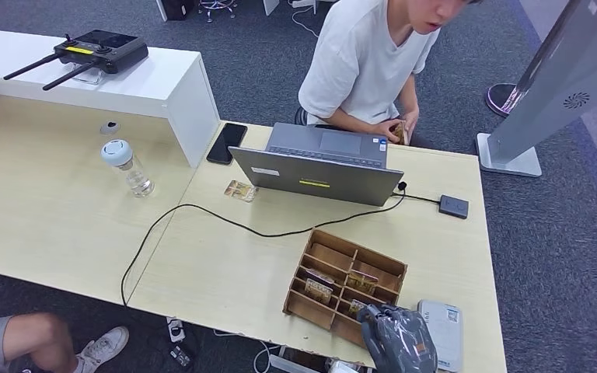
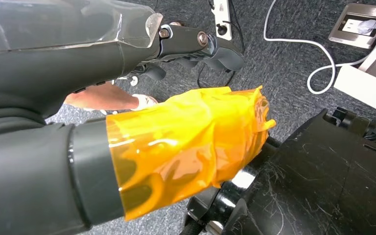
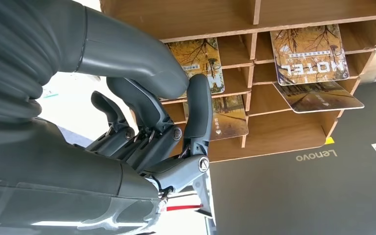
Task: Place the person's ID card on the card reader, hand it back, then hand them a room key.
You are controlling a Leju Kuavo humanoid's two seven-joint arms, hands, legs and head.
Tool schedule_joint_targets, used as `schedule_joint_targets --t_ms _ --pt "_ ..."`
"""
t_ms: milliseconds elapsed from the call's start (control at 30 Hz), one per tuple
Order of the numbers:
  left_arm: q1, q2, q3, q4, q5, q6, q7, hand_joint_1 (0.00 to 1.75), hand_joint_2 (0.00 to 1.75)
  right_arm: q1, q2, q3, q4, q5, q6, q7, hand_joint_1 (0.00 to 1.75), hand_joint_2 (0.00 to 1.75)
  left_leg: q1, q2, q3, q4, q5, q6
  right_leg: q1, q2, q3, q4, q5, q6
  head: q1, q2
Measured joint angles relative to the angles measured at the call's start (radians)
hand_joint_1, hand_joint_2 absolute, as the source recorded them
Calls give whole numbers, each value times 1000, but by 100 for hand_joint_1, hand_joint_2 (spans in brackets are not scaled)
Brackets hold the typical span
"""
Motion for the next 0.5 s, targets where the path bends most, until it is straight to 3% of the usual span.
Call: schedule_joint_targets --t_ms 300,367,400,433,500 --pt "0 0 0 0 0 1 0 0 0 5 -1 -2 -56 11 -17 -2 155 175 0 0 0 0 0 0 0 0 0 0 0 0 0 0" --pt "0 0 0 0 0 1 0 0 0 6 -1 -3 -68 11 -17 -9 147 175 0 0 0 0 0 0 0 0 0 0 0 0 0 0" --pt "0 0 0 0 0 2 0 0 0 6 -1 -4 -72 10 -16 -13 141 175 0 0 0 0 0 0 0 0 0 0 0 0 0 0" --pt "0 0 0 0 0 2 0 0 0 7 -1 -5 -75 9 -14 -18 120 175 0 0 0 0 0 0 0 0 0 0 0 0 0 0" --pt "0 0 0 0 1 2 0 0 0 8 -1 -6 -78 3 -6 -27 62 175 0 0 0 0 0 0 0 0 0 0 0 0 0 0"
